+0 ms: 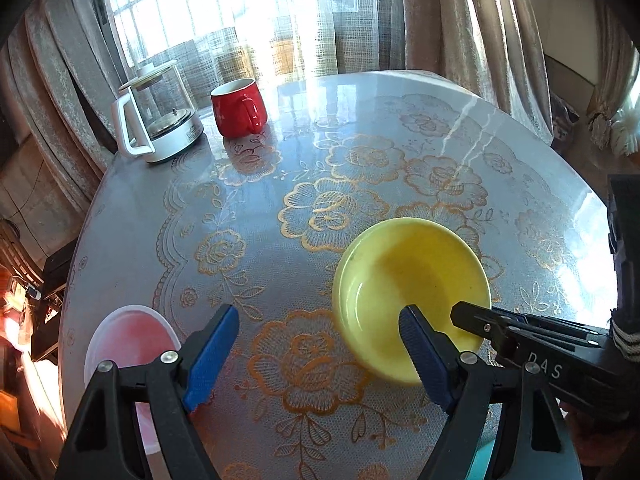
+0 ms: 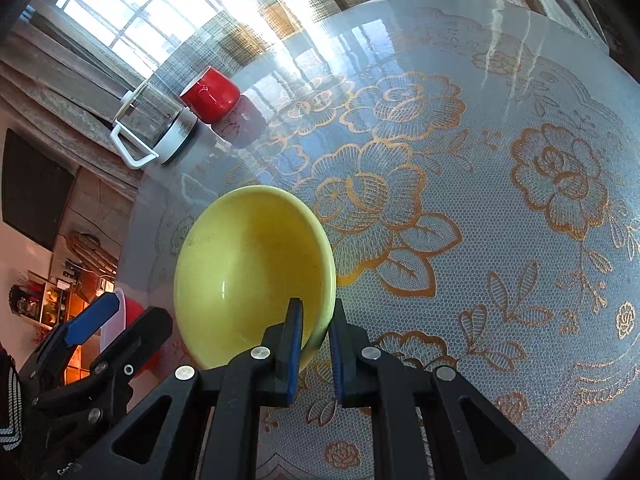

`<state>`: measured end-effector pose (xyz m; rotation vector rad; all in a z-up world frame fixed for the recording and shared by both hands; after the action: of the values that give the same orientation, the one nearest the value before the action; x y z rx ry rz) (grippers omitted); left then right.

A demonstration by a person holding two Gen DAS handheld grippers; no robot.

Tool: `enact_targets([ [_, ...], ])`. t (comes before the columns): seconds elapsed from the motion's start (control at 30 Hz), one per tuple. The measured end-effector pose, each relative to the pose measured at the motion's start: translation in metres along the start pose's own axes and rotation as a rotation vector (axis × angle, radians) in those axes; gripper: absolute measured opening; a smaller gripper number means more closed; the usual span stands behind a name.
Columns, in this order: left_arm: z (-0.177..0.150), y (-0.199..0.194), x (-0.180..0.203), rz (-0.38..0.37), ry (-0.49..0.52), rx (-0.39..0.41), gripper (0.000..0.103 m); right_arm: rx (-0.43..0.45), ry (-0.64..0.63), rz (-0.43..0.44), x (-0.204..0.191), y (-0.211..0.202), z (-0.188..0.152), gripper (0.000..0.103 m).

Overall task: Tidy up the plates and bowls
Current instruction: 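Close the right tool on the yellow bowl's rim while the left tool grips it too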

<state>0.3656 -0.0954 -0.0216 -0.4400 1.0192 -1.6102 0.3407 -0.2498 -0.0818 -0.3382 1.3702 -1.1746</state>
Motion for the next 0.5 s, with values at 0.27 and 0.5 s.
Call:
enact_targets([
  [0.27, 0.001, 0.029, 0.008, -0.055, 0.020, -0.062, 0.039, -0.003, 0.014, -0.007, 0.008, 0.002, -0.001, 0.012],
  [0.5, -0.005, 0.038, 0.020, -0.061, 0.072, -0.080, 0.014, 0.004, 0.019, 0.018, 0.003, 0.001, -0.002, 0.013],
])
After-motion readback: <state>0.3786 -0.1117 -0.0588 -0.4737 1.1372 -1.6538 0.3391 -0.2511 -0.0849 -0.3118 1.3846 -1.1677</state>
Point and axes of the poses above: each gripper's, at about its wrist camera, not at the fingertips, and y roughly the way its jaws point, x to its right, z to its top, the point moved 5 cm from there along y, roughly the way its jaws point, and after that the axes turned 15 degrees about y, right-handed, at the moved point
